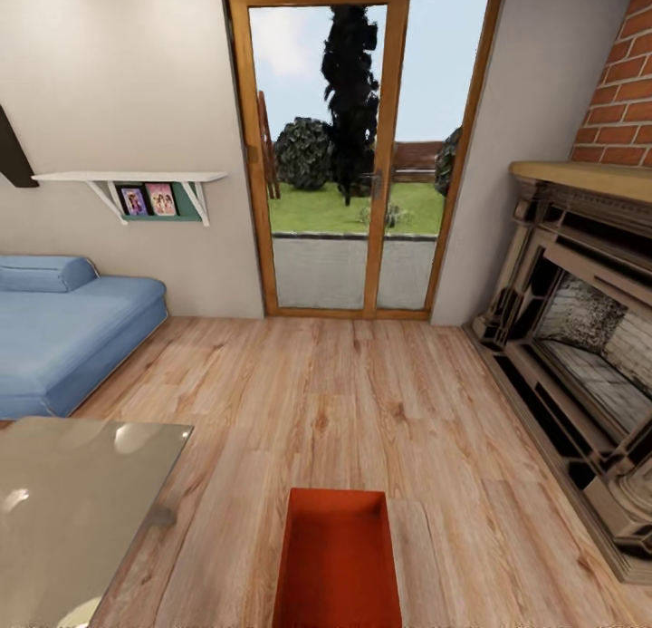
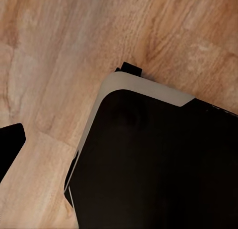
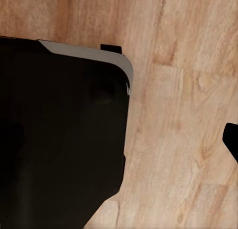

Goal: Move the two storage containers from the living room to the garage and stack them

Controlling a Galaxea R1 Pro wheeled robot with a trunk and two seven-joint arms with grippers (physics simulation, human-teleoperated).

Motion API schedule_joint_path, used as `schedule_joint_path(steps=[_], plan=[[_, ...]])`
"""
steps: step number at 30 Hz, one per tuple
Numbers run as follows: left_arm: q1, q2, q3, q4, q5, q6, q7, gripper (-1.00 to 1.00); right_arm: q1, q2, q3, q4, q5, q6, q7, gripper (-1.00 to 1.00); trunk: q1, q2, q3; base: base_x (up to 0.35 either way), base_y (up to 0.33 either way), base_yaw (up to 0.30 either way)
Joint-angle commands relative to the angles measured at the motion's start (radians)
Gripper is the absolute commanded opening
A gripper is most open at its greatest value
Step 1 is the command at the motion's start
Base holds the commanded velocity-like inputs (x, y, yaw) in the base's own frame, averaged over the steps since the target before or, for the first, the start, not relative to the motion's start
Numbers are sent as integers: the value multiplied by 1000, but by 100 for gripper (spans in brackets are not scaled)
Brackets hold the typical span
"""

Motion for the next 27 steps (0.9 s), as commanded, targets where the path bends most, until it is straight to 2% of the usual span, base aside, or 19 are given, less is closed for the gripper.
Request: schedule_joint_path(steps=[1, 27], plan=[[0, 0, -8, 0, 6, -1, 3, 100, -1, 0, -2, 3, 10, -4, -5, 100, 0, -1, -3, 0, 0, 5], [0, 0, -9, 0, 6, -2, 3, 100, -1, 0, -2, 3, 12, -6, -2, 100, 0, -1, -45, 0, 0, 0]])
